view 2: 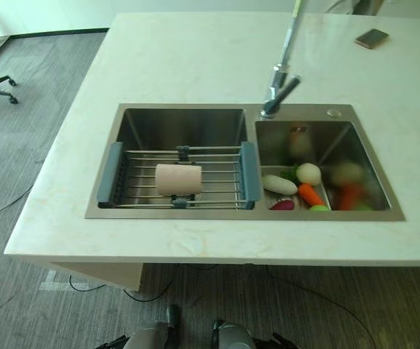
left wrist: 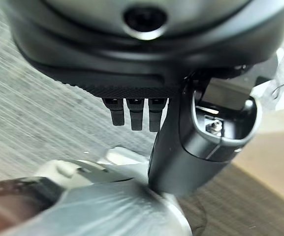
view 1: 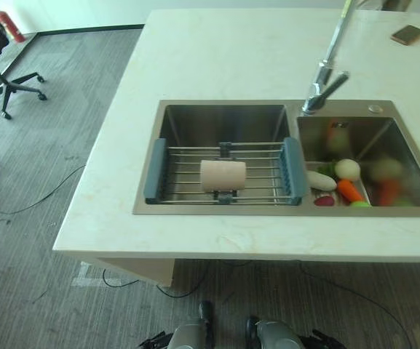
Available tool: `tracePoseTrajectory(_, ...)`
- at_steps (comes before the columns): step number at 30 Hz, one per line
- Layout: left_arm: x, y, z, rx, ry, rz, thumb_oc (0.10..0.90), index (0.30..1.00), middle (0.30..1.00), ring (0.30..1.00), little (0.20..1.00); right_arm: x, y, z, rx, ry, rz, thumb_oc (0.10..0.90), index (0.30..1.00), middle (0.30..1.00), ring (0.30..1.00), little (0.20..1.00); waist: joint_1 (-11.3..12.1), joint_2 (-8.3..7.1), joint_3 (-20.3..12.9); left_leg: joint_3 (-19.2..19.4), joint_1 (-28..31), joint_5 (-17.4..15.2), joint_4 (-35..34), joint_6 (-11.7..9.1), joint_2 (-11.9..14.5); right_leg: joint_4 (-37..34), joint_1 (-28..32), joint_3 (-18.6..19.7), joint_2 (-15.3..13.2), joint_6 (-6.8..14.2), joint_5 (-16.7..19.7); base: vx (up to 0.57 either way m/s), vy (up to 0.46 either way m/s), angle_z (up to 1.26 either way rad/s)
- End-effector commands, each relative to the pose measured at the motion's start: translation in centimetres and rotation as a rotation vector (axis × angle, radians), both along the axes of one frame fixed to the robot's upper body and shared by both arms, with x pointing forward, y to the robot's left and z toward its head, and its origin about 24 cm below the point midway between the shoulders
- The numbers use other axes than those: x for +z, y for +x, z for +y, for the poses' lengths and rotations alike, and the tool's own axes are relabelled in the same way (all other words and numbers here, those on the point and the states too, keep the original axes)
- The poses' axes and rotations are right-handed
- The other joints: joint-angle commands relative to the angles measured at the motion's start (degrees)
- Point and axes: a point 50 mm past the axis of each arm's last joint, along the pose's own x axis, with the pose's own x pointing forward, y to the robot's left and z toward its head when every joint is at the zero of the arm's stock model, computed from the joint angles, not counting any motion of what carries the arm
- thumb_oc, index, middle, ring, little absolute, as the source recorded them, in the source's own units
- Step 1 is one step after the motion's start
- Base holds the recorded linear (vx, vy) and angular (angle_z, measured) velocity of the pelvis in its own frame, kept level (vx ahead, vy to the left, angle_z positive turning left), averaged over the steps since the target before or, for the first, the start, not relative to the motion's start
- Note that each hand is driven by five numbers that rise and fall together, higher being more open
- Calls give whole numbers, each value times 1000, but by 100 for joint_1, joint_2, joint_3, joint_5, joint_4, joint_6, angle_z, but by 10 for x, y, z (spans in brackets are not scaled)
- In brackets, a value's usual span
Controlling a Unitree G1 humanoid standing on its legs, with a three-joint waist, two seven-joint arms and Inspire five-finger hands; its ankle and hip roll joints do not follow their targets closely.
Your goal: Place the dishes in the dishwasher.
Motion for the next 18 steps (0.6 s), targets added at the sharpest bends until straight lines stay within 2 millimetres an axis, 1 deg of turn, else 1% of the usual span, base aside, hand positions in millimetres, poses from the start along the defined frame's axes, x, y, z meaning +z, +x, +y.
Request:
tracePoseTrajectory(1, 3, 9, -6, 83, 0, -103, 800, 900, 900, 900, 900, 8, 24, -6, 9, -10, -97, 800, 900, 900, 900, 900, 30, 260, -97, -148, 128, -1010, 432, -166, 157, -581, 214, -135, 72, 322, 16, 27, 15, 5)
tracePoseTrajectory(4, 3, 6, -2, 137, 6, -121, 800, 900, 900, 900, 900, 7, 18, -6, -6, -4, -84, 800, 900, 900, 900, 900, 40, 266, -93, -157, 135, -1036, 432, -145, 136, -581, 213, -138, 70, 324, 7, 7, 4, 1)
tracePoseTrajectory(8, 4, 3, 0, 206, 6, -147, 800, 900, 900, 900, 900, 6, 15, -5, 9, -2, -81, 800, 900, 900, 900, 900, 45, 275, -110, -145, 158, -1068, 432, -128, 126, -581, 220, -141, 63, 326, -7, 46, 9, -4)
tracePoseTrajectory(10, 5, 4, 4, 241, 14, -172, 800, 900, 900, 900, 900, 6, 16, -5, 17, -7, -81, 800, 900, 900, 900, 900, 43, 278, -118, -128, 169, -1083, 432, -125, 125, -581, 219, -149, 55, 328, -18, 47, 10, -5)
tracePoseTrajectory(14, 15, 14, 18, 353, 76, -292, 800, 900, 900, 900, 900, 8, 16, -10, 11, -25, -79, 800, 900, 900, 900, 900, 41, 293, -133, -109, 195, -1119, 432, -125, 124, -581, 226, -173, 35, 332, -44, 32, 15, -2)
tracePoseTrajectory(15, 30, 23, 42, 391, 210, -371, 800, 900, 900, 900, 900, 9, 14, -16, 7, -38, -76, 800, 900, 900, 900, 900, 45, 322, -149, -90, 188, -1119, 432, -128, 124, -581, 213, -184, 17, 335, -60, 26, 43, -3)
tracePoseTrajectory(18, 59, 31, 82, 390, 462, -458, 800, 900, 900, 900, 900, 12, 9, -26, 0, -53, -75, 800, 900, 900, 900, 900, 61, 375, -155, -82, 171, -1089, 432, -126, 128, -581, 194, -173, 1, 342, -68, 8, 38, -7)
